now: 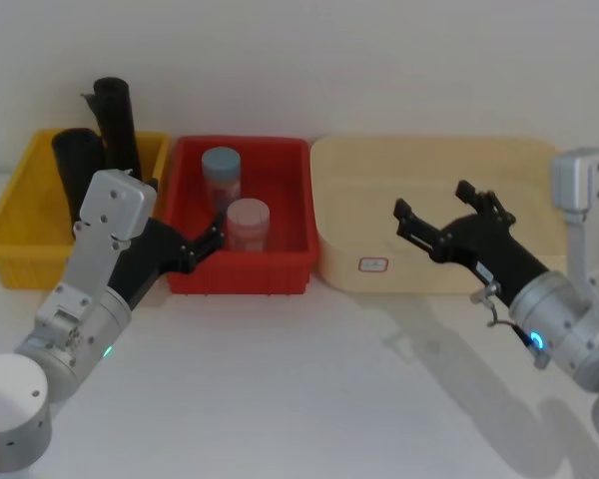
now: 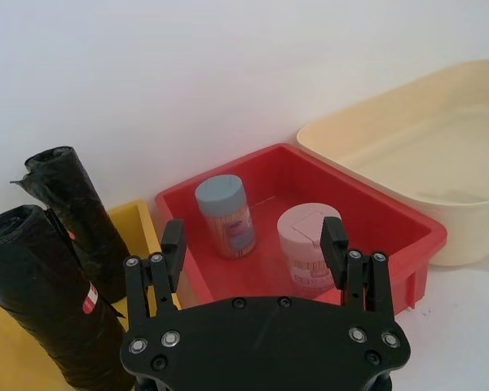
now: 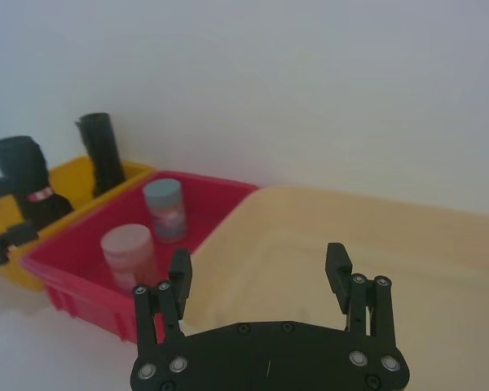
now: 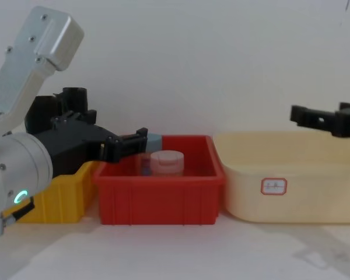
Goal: Pick up the garbage bag with the one hand and transfer it to the other hand.
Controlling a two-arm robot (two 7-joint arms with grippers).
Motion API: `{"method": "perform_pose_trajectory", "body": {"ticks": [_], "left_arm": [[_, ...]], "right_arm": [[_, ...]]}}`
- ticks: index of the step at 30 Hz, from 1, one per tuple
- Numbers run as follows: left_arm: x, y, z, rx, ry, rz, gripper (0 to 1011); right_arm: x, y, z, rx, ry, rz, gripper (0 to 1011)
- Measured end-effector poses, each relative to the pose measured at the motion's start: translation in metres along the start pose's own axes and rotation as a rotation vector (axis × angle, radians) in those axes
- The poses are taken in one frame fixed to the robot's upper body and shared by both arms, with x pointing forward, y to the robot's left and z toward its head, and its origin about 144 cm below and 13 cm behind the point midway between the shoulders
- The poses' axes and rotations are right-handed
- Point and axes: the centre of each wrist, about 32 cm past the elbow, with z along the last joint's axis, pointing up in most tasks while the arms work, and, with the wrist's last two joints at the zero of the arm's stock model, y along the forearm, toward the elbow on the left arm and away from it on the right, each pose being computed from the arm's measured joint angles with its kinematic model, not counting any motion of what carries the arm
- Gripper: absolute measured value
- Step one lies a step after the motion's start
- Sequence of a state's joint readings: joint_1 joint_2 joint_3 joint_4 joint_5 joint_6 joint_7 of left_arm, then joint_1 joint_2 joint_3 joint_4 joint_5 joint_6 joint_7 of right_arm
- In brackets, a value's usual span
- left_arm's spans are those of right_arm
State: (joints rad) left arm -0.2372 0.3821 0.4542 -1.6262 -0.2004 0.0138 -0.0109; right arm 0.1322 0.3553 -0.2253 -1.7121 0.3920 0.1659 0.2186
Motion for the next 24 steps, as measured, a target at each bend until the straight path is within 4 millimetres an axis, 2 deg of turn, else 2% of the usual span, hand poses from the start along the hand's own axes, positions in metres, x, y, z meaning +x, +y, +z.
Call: {"method": "perform_pose_trajectory", "body": {"ticks": [5,13,15,24], "left_arm": [[0.0,0.0,0.0,0.0,0.0,0.0,1000],[0.0,0.0,0.0,0.0,0.0,0.0,1000],[0.0,0.0,0.0,0.0,0.0,0.0,1000],[0.0,0.0,0.0,0.0,0.0,0.0,1000]], "right_arm": [[0.01,0.014,0.013,-0.016,0.027,0.06,1001],[0.027,0.048,0.035,-0.046,0.069,0.169,1001],[0.034,0.067,0.042,-0.063,0.09,0.219,1001],[0.045,0.124,0.054,-0.116,0.136,0.315,1002]]}}
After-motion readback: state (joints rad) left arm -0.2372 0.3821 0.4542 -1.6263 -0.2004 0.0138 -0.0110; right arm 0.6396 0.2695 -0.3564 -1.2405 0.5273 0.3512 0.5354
